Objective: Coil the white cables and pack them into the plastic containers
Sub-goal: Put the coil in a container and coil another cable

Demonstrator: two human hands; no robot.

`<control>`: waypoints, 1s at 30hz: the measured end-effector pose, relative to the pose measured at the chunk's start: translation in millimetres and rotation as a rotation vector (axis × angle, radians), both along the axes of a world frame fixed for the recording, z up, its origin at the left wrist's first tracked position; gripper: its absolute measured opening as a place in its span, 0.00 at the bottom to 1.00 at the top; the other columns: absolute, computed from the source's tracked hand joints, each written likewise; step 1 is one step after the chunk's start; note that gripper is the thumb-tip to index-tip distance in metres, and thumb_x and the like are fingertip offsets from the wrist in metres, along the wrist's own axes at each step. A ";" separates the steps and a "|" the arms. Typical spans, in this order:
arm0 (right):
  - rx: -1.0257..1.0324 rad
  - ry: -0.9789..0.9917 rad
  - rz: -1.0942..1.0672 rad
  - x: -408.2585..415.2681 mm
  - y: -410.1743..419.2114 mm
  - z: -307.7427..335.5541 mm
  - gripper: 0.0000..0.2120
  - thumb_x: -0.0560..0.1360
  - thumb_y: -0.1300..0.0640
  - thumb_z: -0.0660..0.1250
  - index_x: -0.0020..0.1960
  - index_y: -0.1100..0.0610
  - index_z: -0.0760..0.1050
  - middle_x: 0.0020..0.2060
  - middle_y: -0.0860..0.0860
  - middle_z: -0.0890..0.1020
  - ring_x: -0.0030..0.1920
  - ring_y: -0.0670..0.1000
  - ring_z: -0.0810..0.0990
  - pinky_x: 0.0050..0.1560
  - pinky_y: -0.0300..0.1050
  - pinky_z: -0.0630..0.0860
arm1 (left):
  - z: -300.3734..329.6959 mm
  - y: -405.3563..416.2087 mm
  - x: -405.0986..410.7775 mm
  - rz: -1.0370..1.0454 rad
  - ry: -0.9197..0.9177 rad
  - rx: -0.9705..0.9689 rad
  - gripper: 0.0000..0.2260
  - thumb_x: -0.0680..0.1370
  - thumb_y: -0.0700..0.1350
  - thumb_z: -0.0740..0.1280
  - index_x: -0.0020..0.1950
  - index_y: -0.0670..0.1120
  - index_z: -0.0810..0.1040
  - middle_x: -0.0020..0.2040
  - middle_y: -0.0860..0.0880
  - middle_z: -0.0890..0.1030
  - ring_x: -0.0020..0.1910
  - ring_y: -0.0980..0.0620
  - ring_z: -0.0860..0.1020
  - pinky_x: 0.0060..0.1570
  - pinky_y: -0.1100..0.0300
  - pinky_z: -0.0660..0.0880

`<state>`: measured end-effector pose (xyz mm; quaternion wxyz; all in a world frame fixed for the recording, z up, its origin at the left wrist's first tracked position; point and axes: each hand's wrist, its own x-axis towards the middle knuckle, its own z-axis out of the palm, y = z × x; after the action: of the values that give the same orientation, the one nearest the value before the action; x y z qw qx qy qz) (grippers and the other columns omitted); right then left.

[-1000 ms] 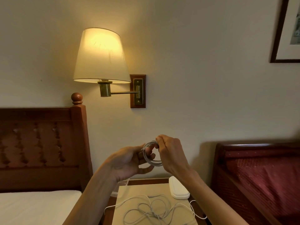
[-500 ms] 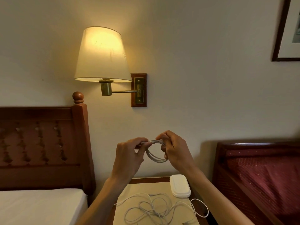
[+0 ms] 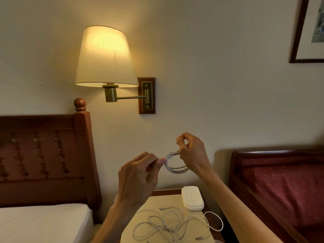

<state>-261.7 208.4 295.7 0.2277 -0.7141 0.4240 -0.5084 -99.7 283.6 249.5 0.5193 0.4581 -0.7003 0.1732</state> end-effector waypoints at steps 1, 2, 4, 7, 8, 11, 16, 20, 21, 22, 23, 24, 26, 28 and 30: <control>0.122 -0.027 0.082 -1.1 0.8 0.7 0.15 0.82 0.51 0.58 0.45 0.58 0.77 0.29 0.48 0.75 0.28 0.46 0.74 0.29 0.32 0.69 | -1.7 -2.6 3.1 -0.036 0.096 0.075 0.14 0.80 0.58 0.63 0.42 0.51 0.80 0.33 0.58 0.77 0.32 0.55 0.76 0.30 0.54 0.75; 0.279 -0.080 0.190 -2.3 3.0 0.1 0.17 0.83 0.50 0.56 0.44 0.58 0.78 0.26 0.48 0.73 0.27 0.46 0.71 0.29 0.35 0.69 | -3.8 -5.7 6.3 -0.076 0.200 0.174 0.14 0.79 0.59 0.63 0.42 0.52 0.80 0.34 0.57 0.78 0.34 0.54 0.77 0.32 0.51 0.77; 0.525 -0.170 0.377 -3.3 8.4 -6.3 0.19 0.83 0.53 0.55 0.43 0.60 0.79 0.24 0.48 0.70 0.27 0.46 0.67 0.29 0.38 0.68 | -12.4 -11.2 12.1 -0.105 0.339 0.343 0.10 0.77 0.58 0.64 0.43 0.54 0.81 0.37 0.59 0.79 0.36 0.55 0.77 0.34 0.48 0.79; 0.652 -0.250 0.540 -3.2 9.4 -24.5 0.16 0.82 0.59 0.53 0.44 0.61 0.78 0.26 0.49 0.68 0.27 0.46 0.66 0.32 0.40 0.68 | -29.1 -13.5 12.0 -0.193 0.447 0.500 0.07 0.80 0.51 0.64 0.51 0.54 0.81 0.43 0.59 0.82 0.45 0.57 0.80 0.41 0.51 0.81; 0.678 -0.278 0.581 -3.6 9.5 -31.9 0.16 0.82 0.60 0.53 0.45 0.60 0.78 0.27 0.50 0.69 0.28 0.46 0.66 0.34 0.42 0.69 | -34.1 -12.7 11.1 -0.261 0.520 0.574 0.08 0.81 0.48 0.63 0.55 0.53 0.81 0.46 0.57 0.83 0.48 0.56 0.81 0.43 0.53 0.81; 0.766 -0.346 0.692 -7.4 10.9 -58.2 0.14 0.82 0.61 0.54 0.55 0.63 0.78 0.33 0.52 0.73 0.33 0.47 0.70 0.40 0.44 0.71 | -50.7 -9.1 15.4 -0.517 0.882 0.823 0.11 0.82 0.43 0.60 0.53 0.43 0.82 0.46 0.45 0.84 0.47 0.46 0.82 0.45 0.54 0.77; 0.932 -0.440 0.777 -11.4 22.5 -122.4 0.14 0.80 0.63 0.59 0.63 0.65 0.76 0.41 0.56 0.80 0.40 0.51 0.79 0.48 0.44 0.79 | -115.6 0.5 28.8 -0.582 1.003 1.005 0.11 0.81 0.47 0.62 0.54 0.47 0.84 0.47 0.45 0.83 0.46 0.50 0.81 0.43 0.56 0.74; 0.892 -0.332 0.580 -4.0 42.5 -185.1 0.09 0.79 0.63 0.63 0.56 0.60 0.80 0.43 0.58 0.84 0.43 0.53 0.82 0.51 0.47 0.81 | -175.7 14.5 32.5 -0.417 0.893 1.069 0.12 0.79 0.53 0.63 0.59 0.54 0.81 0.54 0.50 0.84 0.53 0.50 0.82 0.48 0.54 0.78; 0.863 -0.315 0.519 1.3 48.6 -200.9 0.09 0.79 0.63 0.65 0.56 0.60 0.80 0.43 0.58 0.84 0.42 0.53 0.82 0.49 0.47 0.81 | -192.9 17.4 34.4 -0.335 0.881 1.063 0.11 0.79 0.56 0.63 0.59 0.57 0.80 0.54 0.52 0.83 0.53 0.51 0.81 0.50 0.53 0.79; 0.816 -0.283 0.456 7.8 55.9 -216.7 0.09 0.78 0.64 0.65 0.57 0.61 0.80 0.41 0.58 0.84 0.41 0.54 0.83 0.46 0.45 0.80 | -211.0 20.3 36.9 -0.211 0.857 1.043 0.10 0.79 0.57 0.63 0.57 0.58 0.79 0.53 0.54 0.83 0.52 0.53 0.81 0.50 0.52 0.79; 0.754 -0.234 0.392 15.4 62.6 -232.5 0.11 0.77 0.65 0.66 0.59 0.63 0.78 0.40 0.58 0.85 0.39 0.54 0.84 0.43 0.43 0.80 | -228.4 23.9 39.7 -0.062 0.812 1.008 0.10 0.79 0.58 0.63 0.56 0.58 0.80 0.52 0.55 0.83 0.50 0.54 0.80 0.50 0.52 0.79; 0.680 -0.157 0.333 23.2 69.9 -248.0 0.13 0.76 0.65 0.66 0.60 0.63 0.78 0.39 0.56 0.85 0.39 0.53 0.85 0.42 0.41 0.79 | -246.5 28.6 43.4 0.091 0.747 0.982 0.11 0.79 0.57 0.64 0.57 0.55 0.81 0.53 0.54 0.83 0.49 0.55 0.80 0.49 0.54 0.78; 0.521 0.056 0.261 39.7 84.7 -277.1 0.16 0.76 0.63 0.67 0.63 0.58 0.77 0.39 0.53 0.86 0.39 0.49 0.85 0.43 0.37 0.78 | -278.5 39.1 47.5 0.288 0.645 0.953 0.11 0.79 0.49 0.66 0.59 0.48 0.81 0.57 0.49 0.82 0.48 0.53 0.80 0.48 0.58 0.76; 0.367 0.400 0.266 54.8 94.2 -306.1 0.18 0.77 0.58 0.66 0.66 0.53 0.74 0.45 0.53 0.85 0.45 0.53 0.83 0.45 0.43 0.75 | -303.4 48.4 47.0 0.327 0.551 0.995 0.13 0.79 0.45 0.66 0.63 0.44 0.79 0.61 0.46 0.80 0.52 0.49 0.80 0.53 0.57 0.75; 0.298 0.719 0.269 65.8 98.8 -331.6 0.20 0.77 0.55 0.65 0.68 0.53 0.68 0.50 0.55 0.84 0.50 0.58 0.81 0.43 0.48 0.71 | -316.6 56.1 42.9 0.313 0.516 1.058 0.16 0.80 0.45 0.64 0.67 0.42 0.76 0.64 0.44 0.78 0.58 0.46 0.78 0.59 0.55 0.73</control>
<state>-195.9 307.2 -35.9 0.2303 -0.8546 0.4482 -0.1252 -56.8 339.8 -67.1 0.3423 0.7789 -0.4673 -0.2405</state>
